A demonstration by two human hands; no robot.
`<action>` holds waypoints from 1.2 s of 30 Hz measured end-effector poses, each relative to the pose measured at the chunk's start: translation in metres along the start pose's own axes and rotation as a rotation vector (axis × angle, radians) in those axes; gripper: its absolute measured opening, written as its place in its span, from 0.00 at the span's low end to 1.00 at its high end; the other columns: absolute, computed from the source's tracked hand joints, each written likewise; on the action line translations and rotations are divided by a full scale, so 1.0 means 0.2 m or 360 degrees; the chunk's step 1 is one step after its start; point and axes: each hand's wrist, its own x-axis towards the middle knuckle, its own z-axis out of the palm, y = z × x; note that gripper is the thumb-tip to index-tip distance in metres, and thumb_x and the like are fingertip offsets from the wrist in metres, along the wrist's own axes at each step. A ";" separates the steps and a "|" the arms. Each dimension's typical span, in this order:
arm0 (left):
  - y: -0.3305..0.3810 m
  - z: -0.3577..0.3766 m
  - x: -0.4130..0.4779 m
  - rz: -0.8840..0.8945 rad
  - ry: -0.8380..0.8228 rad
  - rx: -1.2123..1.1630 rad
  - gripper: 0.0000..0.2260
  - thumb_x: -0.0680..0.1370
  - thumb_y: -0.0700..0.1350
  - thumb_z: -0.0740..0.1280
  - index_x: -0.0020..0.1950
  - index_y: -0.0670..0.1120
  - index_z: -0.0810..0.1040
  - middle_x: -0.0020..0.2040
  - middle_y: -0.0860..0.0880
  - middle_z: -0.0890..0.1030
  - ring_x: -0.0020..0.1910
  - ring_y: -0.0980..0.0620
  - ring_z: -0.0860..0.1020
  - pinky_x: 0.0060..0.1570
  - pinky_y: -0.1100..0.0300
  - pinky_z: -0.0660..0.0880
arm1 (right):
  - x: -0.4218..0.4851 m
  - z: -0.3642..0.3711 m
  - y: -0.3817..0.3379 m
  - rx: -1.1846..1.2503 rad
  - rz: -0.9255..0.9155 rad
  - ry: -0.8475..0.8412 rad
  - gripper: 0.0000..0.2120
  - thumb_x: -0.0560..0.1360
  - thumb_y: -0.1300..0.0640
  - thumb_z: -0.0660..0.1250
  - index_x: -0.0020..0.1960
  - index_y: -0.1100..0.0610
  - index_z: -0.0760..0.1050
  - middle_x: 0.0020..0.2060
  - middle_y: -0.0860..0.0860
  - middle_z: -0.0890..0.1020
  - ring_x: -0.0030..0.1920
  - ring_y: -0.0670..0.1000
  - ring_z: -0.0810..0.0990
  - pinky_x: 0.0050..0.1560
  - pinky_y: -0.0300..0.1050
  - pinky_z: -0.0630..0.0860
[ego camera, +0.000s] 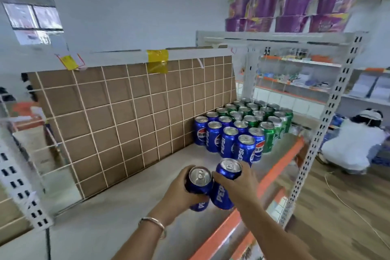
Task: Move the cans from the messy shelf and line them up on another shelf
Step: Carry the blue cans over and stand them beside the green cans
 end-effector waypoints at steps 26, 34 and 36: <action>-0.08 -0.07 0.44 -0.0412 0.0636 0.0711 0.41 0.64 0.47 0.76 0.71 0.56 0.58 0.66 0.55 0.65 0.63 0.55 0.70 0.62 0.64 0.69 | 0.79 0.21 -0.33 -0.1535 -0.1197 -0.1169 0.34 0.61 0.25 0.65 0.54 0.50 0.66 0.48 0.46 0.72 0.46 0.48 0.72 0.43 0.44 0.70; -0.06 -0.04 0.50 -0.0563 0.0869 0.0949 0.34 0.66 0.61 0.72 0.68 0.60 0.61 0.62 0.54 0.66 0.64 0.52 0.68 0.62 0.59 0.70 | 0.97 0.24 -0.38 -0.1688 -0.1694 -0.1561 0.37 0.71 0.39 0.67 0.74 0.48 0.56 0.67 0.50 0.69 0.65 0.53 0.69 0.61 0.52 0.67; -0.04 -0.06 0.53 -0.0527 0.0885 0.0969 0.31 0.65 0.58 0.74 0.65 0.59 0.65 0.59 0.56 0.70 0.61 0.54 0.72 0.60 0.61 0.72 | 0.98 0.27 -0.39 -0.1749 -0.1883 -0.1405 0.33 0.72 0.39 0.66 0.72 0.51 0.62 0.64 0.51 0.72 0.65 0.55 0.67 0.64 0.56 0.62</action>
